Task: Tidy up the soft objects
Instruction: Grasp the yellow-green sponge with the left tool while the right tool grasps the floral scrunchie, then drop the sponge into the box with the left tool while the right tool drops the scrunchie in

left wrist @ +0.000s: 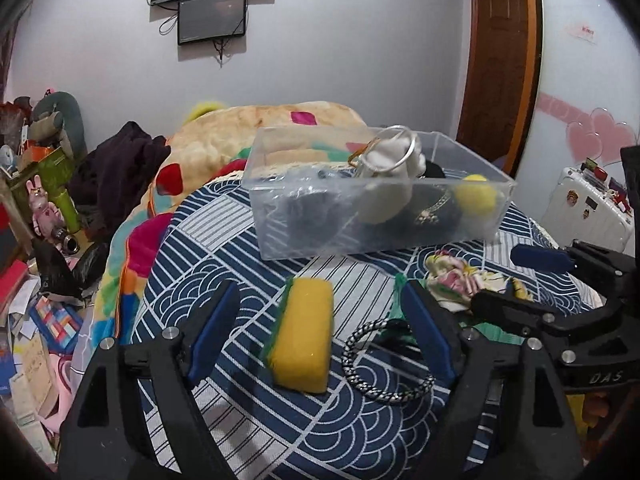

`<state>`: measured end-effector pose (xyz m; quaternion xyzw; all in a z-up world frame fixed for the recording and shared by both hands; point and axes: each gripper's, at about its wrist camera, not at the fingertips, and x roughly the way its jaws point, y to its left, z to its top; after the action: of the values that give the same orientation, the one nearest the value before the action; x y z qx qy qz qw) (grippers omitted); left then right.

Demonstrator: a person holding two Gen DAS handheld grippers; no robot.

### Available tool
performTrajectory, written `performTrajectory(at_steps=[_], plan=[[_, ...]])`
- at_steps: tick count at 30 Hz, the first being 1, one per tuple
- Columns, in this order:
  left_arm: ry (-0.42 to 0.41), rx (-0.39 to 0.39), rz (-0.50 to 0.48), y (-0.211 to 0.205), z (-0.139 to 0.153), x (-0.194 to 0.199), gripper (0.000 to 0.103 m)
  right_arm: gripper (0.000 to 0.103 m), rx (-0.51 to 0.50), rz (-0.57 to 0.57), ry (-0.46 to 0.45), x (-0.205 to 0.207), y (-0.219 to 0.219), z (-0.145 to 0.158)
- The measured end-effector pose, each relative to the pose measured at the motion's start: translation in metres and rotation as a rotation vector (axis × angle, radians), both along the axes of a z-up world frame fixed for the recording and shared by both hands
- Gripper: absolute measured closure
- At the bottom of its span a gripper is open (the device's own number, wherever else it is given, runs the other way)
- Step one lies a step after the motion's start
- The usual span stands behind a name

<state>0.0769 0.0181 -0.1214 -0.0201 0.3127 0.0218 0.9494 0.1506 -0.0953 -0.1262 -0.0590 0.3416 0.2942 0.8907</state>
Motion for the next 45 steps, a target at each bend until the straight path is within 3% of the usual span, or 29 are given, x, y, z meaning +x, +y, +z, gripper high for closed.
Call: performTrajectory(at_steps=[3,5,7,15,22,34,45], plan=[[0.009,-0.002,0.007,0.002,-0.005,-0.001,0.031,0.024,-0.016,-0.006,0.024,0.001,-0.001,-0.009],[0.027,-0.015,0.007,0.005,-0.009,0.000,0.039,0.030,-0.009,-0.015,0.044,0.003,-0.003,-0.013],[0.046,-0.036,0.008,0.008,-0.014,0.001,0.045,0.043,0.016,-0.010,0.072,0.006,-0.008,-0.014],[0.063,-0.082,0.007,0.014,-0.017,0.002,0.073,0.072,0.047,-0.001,0.065,0.003,-0.013,-0.008],[0.026,-0.090,-0.001,0.013,-0.009,-0.004,0.074,0.082,0.062,-0.006,0.022,-0.001,-0.017,0.000],[-0.101,-0.091,-0.022,0.015,0.038,-0.006,0.074,0.082,0.081,-0.055,-0.135,-0.011,-0.022,0.041],[-0.189,-0.086,-0.018,0.023,0.080,0.030,0.074,0.082,0.135,-0.136,-0.246,0.013,-0.023,0.078]])
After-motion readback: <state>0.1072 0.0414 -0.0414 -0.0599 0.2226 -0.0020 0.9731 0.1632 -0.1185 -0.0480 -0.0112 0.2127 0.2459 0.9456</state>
